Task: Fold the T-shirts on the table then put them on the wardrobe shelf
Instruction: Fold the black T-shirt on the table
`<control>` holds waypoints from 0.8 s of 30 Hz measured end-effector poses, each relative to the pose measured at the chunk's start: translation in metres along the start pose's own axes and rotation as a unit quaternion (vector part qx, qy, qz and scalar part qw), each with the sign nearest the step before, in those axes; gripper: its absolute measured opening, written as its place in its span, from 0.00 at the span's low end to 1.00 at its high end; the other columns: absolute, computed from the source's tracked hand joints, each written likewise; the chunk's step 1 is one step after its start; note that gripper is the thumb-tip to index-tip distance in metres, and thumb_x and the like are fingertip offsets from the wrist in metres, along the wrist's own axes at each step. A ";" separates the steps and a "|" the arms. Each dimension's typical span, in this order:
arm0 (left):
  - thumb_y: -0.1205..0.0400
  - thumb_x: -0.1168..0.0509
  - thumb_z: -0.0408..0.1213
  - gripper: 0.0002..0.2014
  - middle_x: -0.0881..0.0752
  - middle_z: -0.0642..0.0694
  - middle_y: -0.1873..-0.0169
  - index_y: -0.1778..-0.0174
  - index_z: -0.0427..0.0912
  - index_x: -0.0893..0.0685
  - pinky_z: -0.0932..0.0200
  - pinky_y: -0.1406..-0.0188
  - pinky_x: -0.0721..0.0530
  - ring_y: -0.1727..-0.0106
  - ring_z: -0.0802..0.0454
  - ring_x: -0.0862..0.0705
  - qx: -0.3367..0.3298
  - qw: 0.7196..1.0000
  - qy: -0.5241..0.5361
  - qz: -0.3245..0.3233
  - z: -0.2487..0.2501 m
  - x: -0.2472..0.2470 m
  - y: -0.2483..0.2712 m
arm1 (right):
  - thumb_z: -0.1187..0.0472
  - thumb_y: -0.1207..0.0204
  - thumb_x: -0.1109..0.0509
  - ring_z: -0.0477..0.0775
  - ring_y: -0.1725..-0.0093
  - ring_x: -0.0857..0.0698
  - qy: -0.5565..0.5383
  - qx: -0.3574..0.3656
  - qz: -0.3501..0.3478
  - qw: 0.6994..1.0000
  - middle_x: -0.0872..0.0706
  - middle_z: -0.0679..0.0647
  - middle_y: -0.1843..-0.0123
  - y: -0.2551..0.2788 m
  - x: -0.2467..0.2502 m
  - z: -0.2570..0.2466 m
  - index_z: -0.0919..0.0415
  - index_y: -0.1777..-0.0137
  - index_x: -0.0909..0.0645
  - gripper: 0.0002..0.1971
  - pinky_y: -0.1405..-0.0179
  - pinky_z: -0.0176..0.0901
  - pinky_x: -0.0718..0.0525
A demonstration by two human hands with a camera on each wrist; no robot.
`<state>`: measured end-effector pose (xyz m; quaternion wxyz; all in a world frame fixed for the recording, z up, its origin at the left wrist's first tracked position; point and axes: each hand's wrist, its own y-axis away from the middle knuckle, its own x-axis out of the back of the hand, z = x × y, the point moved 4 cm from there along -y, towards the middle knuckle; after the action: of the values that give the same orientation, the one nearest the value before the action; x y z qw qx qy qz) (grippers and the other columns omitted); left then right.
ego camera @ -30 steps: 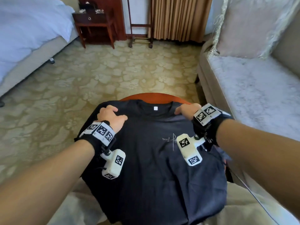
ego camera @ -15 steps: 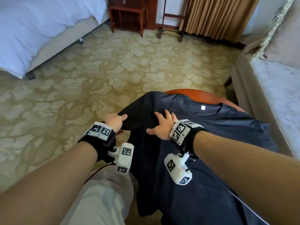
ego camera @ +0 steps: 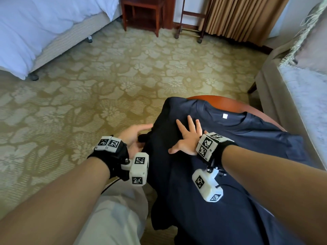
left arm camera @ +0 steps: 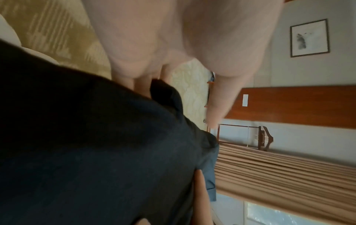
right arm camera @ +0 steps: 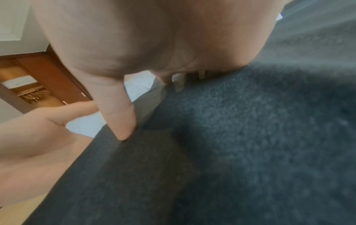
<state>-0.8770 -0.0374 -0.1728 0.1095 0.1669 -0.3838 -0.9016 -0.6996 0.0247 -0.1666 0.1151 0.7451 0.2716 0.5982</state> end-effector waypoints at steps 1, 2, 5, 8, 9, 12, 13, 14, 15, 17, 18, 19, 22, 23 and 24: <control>0.24 0.25 0.36 0.15 0.12 0.42 0.66 0.44 0.34 0.14 0.54 0.63 0.16 0.63 0.46 0.15 -0.018 0.999 0.002 0.030 -0.001 0.004 -0.005 | 0.39 0.37 0.23 0.60 0.18 0.73 -0.004 0.001 0.005 1.000 0.73 0.47 0.16 0.000 0.002 0.001 0.38 0.16 0.61 0.58 0.19 0.70 0.58; 0.26 0.25 0.31 0.12 0.11 0.41 0.61 0.47 0.32 0.13 0.56 0.64 0.16 0.62 0.47 0.14 -0.042 0.996 0.000 0.075 0.001 0.010 -0.011 | 0.40 0.37 0.23 0.60 0.18 0.72 -0.010 -0.004 0.014 1.000 0.73 0.47 0.16 0.000 0.005 0.003 0.38 0.16 0.60 0.58 0.19 0.70 0.56; 0.28 0.27 0.28 0.03 0.11 0.38 0.52 0.61 0.35 0.13 0.55 0.54 0.15 0.50 0.43 0.12 -0.088 0.978 -0.039 0.186 0.016 0.025 -0.023 | 0.37 0.34 0.26 0.62 0.17 0.70 -0.027 -0.071 0.054 0.996 0.69 0.49 0.15 0.001 0.024 0.018 0.43 0.15 0.58 0.55 0.19 0.69 0.53; 0.23 0.29 0.40 0.08 0.14 0.45 0.51 0.59 0.38 0.13 0.51 0.52 0.18 0.52 0.42 0.16 -0.111 0.951 -0.196 0.211 0.038 0.021 -0.021 | 0.32 0.30 0.33 0.68 0.17 0.66 -0.017 -0.162 0.063 0.985 0.68 0.53 0.14 -0.004 0.042 0.046 0.46 0.15 0.59 0.51 0.18 0.67 0.54; 0.24 0.27 0.45 0.11 0.16 0.47 0.55 0.59 0.40 0.15 0.53 0.59 0.21 0.58 0.45 0.18 -0.122 0.924 -0.266 0.244 0.046 0.019 -0.020 | 0.30 0.30 0.35 0.70 0.17 0.64 -0.014 -0.185 0.056 0.981 0.67 0.55 0.14 -0.006 0.046 0.056 0.45 0.15 0.60 0.51 0.19 0.68 0.55; 0.29 0.23 0.50 0.21 0.17 0.48 0.44 0.45 0.45 0.17 0.56 0.54 0.24 0.50 0.48 0.18 -0.184 0.879 -0.365 0.247 0.068 -0.008 -0.027 | 0.25 0.31 0.39 0.72 0.17 0.62 -0.013 -0.206 0.031 0.978 0.66 0.55 0.14 -0.012 0.049 0.076 0.42 0.15 0.61 0.51 0.19 0.68 0.56; 0.28 0.22 0.49 0.27 0.20 0.48 0.35 0.36 0.47 0.20 0.54 0.46 0.24 0.39 0.47 0.19 -0.209 0.882 -0.361 0.220 0.073 -0.019 -0.040 | 0.24 0.31 0.40 0.71 0.17 0.63 -0.015 -0.200 0.027 0.979 0.66 0.54 0.14 -0.013 0.048 0.079 0.41 0.15 0.62 0.51 0.19 0.67 0.58; 0.27 0.22 0.47 0.31 0.24 0.49 0.29 0.29 0.48 0.24 0.53 0.39 0.26 0.31 0.47 0.23 -0.230 0.884 -0.360 0.190 0.078 -0.033 -0.051 | 0.23 0.31 0.41 0.71 0.17 0.65 -0.016 -0.192 0.025 0.981 0.67 0.53 0.14 -0.014 0.047 0.081 0.40 0.16 0.63 0.51 0.20 0.67 0.59; 0.26 0.23 0.45 0.34 0.27 0.50 0.24 0.24 0.49 0.28 0.53 0.33 0.28 0.26 0.47 0.26 -0.239 0.886 -0.367 0.155 0.082 -0.046 -0.063 | 0.23 0.32 0.41 0.70 0.17 0.66 -0.018 -0.183 0.023 0.983 0.68 0.52 0.14 -0.014 0.044 0.083 0.39 0.16 0.63 0.51 0.20 0.68 0.60; 0.23 0.25 0.45 0.39 0.31 0.50 0.20 0.18 0.51 0.36 0.52 0.25 0.30 0.21 0.47 0.30 -0.240 0.878 -0.404 0.095 0.084 -0.070 -0.082 | 0.22 0.34 0.39 0.69 0.18 0.68 -0.016 -0.162 0.022 0.986 0.70 0.51 0.15 -0.017 0.041 0.091 0.38 0.16 0.65 0.54 0.19 0.69 0.61; 0.23 0.26 0.47 0.40 0.31 0.49 0.20 0.17 0.51 0.38 0.49 0.23 0.30 0.21 0.46 0.30 -0.228 0.872 -0.426 0.083 0.083 -0.077 -0.091 | 0.22 0.36 0.38 0.68 0.18 0.69 -0.015 -0.153 0.021 0.988 0.71 0.50 0.15 -0.019 0.040 0.096 0.38 0.17 0.66 0.55 0.20 0.70 0.60; 0.23 0.25 0.48 0.41 0.30 0.48 0.20 0.17 0.50 0.38 0.48 0.24 0.29 0.22 0.44 0.29 -0.219 0.866 -0.442 0.083 0.083 -0.082 -0.099 | 0.21 0.37 0.37 0.67 0.18 0.70 -0.013 -0.145 0.018 0.989 0.72 0.50 0.15 -0.019 0.041 0.102 0.37 0.17 0.66 0.56 0.20 0.71 0.59; 0.29 0.21 0.51 0.42 0.22 0.43 0.29 0.22 0.43 0.31 0.51 0.34 0.23 0.30 0.42 0.22 -0.180 0.860 -0.466 0.105 0.084 -0.081 -0.113 | 0.20 0.39 0.37 0.64 0.18 0.72 -0.005 -0.131 0.007 0.991 0.73 0.48 0.16 -0.018 0.045 0.122 0.36 0.18 0.68 0.57 0.19 0.71 0.58; 0.36 0.20 0.58 0.46 0.20 0.42 0.32 0.25 0.40 0.27 0.51 0.36 0.21 0.33 0.42 0.20 -0.173 0.858 -0.472 0.109 0.085 -0.079 -0.115 | 0.20 0.40 0.37 0.63 0.18 0.72 -0.006 -0.129 0.005 0.992 0.73 0.47 0.16 -0.017 0.048 0.128 0.35 0.18 0.68 0.58 0.19 0.70 0.58; 0.43 0.20 0.66 0.53 0.19 0.42 0.33 0.26 0.39 0.25 0.49 0.35 0.20 0.35 0.41 0.19 -0.165 0.852 -0.483 0.118 0.086 -0.077 -0.115 | 0.20 0.40 0.36 0.62 0.18 0.73 -0.008 -0.129 0.005 0.992 0.74 0.46 0.16 -0.016 0.050 0.134 0.34 0.18 0.68 0.58 0.19 0.70 0.58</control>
<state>-0.8472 0.1228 -0.1839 0.0415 -0.3569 -0.2511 -0.8988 -0.5692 0.0851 -0.1679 0.2090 0.7306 0.1873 0.6224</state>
